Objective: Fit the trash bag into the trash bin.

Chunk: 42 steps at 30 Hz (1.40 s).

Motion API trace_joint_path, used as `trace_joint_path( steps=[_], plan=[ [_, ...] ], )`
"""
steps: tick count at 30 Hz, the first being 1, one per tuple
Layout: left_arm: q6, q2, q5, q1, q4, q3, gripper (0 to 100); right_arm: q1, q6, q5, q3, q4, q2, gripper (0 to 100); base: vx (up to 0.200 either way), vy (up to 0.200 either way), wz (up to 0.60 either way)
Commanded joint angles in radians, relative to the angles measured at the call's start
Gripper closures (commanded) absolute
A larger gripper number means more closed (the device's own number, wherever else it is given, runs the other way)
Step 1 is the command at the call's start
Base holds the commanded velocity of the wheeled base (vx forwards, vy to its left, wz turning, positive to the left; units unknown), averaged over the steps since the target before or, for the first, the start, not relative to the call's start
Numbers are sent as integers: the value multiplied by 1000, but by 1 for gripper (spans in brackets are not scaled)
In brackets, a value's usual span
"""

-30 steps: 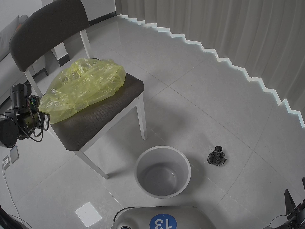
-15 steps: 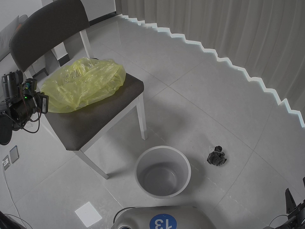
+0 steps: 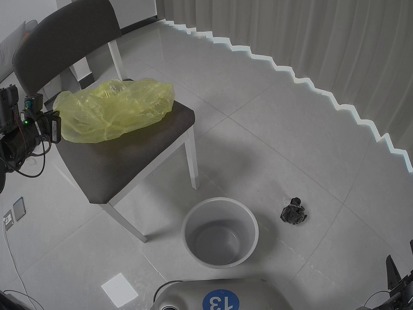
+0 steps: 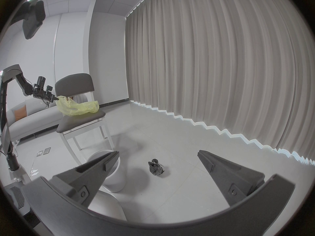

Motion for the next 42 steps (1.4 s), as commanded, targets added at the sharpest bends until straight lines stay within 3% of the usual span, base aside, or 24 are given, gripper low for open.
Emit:
trace_joint_path(
  steps=[1, 21, 26, 30, 35, 38, 42],
  plan=[
    [2, -38, -22, -5, -1, -13, 100, 0, -1, 5, 18, -1, -4, 0, 0, 0, 0],
    [6, -145, -28, -126, 27, -38, 100, 0, 9, -13, 18, -6, -4, 0, 0, 0, 0],
    [0, -165, -28, -164, 28, -33, 100, 0, -83, 11, -28, -273, 8, 0, 0, 0, 0],
    [-1, -165, -27, -202, 28, -31, 100, 0, 51, 49, -59, -183, 94, 0, 0, 0, 0],
    [16, -177, -27, -229, 28, -67, 100, 5, 54, 94, -202, -78, 116, 0, 0, 0, 0],
    [17, -200, -25, -278, 47, -116, 100, 3, 55, 158, -338, -29, 222, 0, 0, 0, 0],
    [17, -233, -24, -351, 140, -185, 100, 3, 49, 180, -495, -5, 410, 0, 0, 0, 0]
  ],
)
